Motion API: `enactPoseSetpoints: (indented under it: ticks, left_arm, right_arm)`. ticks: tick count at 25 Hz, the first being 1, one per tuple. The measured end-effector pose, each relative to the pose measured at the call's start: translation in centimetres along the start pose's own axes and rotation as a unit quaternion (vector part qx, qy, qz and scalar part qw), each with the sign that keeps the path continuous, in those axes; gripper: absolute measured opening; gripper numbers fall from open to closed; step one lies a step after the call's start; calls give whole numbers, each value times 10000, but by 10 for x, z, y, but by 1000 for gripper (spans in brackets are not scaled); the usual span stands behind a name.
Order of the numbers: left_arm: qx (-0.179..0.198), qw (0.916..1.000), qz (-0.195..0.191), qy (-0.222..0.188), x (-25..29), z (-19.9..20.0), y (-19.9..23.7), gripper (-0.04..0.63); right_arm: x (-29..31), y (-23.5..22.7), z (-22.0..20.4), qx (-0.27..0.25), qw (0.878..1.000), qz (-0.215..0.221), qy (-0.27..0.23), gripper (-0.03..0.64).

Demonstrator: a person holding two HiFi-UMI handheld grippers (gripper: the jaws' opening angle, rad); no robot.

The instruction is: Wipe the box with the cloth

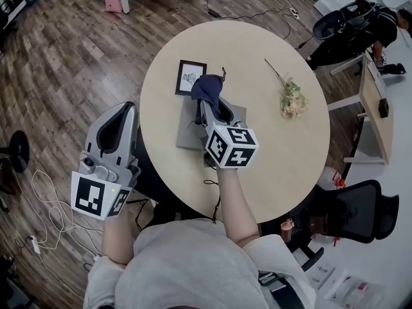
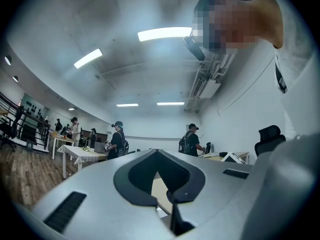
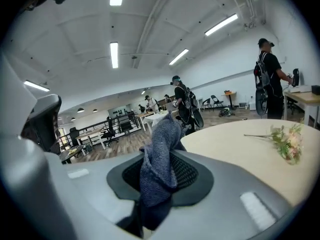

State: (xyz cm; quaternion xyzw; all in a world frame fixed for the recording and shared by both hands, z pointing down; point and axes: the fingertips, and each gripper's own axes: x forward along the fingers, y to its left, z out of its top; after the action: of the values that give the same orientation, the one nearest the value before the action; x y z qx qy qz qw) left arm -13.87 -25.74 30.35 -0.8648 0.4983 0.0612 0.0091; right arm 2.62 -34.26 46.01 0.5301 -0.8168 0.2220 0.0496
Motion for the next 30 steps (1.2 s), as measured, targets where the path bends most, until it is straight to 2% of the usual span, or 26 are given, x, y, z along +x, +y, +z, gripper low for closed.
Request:
enactPoseSetpoints:
  ticks: [8, 15, 24, 30]
  left_arm:
    - [-16, 9995, 204, 260, -7, -17, 12, 2]
    - [-28, 9984, 398, 408, -14, -27, 25, 2]
    - [-87, 9978, 470, 450, -11, -33, 32, 2]
    - [-127, 9976, 492, 478, -10, -37, 34, 2]
  right_arm:
    - [43, 0, -52, 166, 9976, 33, 673, 101]
    - [71, -9, -94, -33, 9912, -137, 1316, 117]
    - [70, -38, -105, -299, 9846, -640, 1598, 225]
    - [78, -40, -129, -236, 9747, -536, 2155, 255]
